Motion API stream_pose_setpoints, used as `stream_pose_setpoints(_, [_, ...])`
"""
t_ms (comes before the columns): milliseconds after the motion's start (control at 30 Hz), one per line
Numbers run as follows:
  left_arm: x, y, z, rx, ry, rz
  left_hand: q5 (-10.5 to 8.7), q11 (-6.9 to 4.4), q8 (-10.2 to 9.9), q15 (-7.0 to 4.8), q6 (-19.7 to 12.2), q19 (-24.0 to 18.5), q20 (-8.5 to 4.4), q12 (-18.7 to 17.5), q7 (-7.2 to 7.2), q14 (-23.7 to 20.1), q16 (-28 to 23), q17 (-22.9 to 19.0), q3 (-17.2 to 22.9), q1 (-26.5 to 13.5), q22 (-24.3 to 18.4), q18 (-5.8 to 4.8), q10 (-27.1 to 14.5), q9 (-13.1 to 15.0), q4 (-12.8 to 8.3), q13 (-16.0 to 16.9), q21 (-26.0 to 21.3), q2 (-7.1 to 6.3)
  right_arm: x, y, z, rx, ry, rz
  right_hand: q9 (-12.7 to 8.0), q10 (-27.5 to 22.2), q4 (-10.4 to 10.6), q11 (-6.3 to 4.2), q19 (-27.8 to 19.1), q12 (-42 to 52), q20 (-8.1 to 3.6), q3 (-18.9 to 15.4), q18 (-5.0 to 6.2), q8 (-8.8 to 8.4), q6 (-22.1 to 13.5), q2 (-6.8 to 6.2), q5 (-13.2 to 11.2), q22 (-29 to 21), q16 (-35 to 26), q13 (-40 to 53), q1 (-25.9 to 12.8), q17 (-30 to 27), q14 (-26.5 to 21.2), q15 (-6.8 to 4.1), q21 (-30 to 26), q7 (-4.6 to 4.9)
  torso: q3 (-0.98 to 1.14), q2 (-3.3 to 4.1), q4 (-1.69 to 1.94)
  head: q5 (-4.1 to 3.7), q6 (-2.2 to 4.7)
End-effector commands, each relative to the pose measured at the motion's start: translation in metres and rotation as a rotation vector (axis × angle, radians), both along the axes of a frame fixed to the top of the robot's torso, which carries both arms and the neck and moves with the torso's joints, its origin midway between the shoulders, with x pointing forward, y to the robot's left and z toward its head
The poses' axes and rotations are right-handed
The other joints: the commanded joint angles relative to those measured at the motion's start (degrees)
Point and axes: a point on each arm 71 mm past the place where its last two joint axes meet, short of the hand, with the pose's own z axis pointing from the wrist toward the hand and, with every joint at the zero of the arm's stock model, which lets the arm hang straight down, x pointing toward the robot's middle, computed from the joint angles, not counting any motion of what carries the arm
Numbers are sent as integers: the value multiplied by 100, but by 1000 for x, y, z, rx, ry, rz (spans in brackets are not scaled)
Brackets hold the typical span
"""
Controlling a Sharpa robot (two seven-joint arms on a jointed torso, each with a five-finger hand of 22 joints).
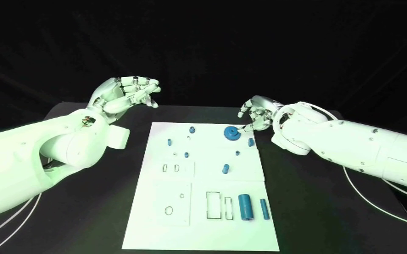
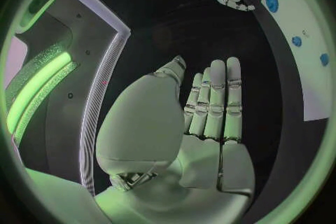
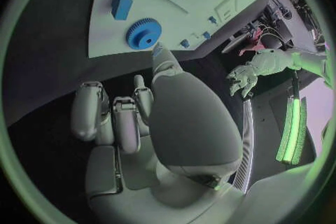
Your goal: Assemble the parts on the task board
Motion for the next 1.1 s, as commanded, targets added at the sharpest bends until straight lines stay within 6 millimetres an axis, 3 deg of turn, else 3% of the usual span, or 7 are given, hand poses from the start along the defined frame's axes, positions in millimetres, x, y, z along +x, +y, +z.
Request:
stream_pose_setpoints(33, [-1,-1,3,-11,-17,-22,-15,12,-39,-6,-25,-30,-9,-38,4,-50,11,-7,-5,-50,8,56,-41,6,3,7,18,-8,1,2,-8,-9,51,-4,8,50,7,2,50,72,5,46,-116,47,-10,80,31,55,27,81,3,938,496,42,47,-8,1,8,10,16,-23])
stream_pose_setpoints(600, [-1,-2,3,-11,-17,-24,-14,14,-42,-3,-33,-42,-6,-39,7,-60,10,-9,-6,-49,8,56,-50,7,2,9,18,-8,3,23,-23,-45,49,20,-16,353,-5,9,168,474,19,184,-164,90,64,176,88,299,130,542,-13,1207,548,56,236,-6,3,11,8,48,-51])
stream_pose_setpoints(1100, [-1,-2,3,-11,-16,-24,-13,16,-45,-1,-40,-51,-3,-39,8,-67,11,-10,-7,-46,8,57,-57,9,0,11,19,-7,5,23,-29,-66,58,15,-67,396,-18,-2,186,543,18,406,-173,85,209,260,94,370,145,624,95,1245,554,51,282,-17,4,7,-3,69,-74])
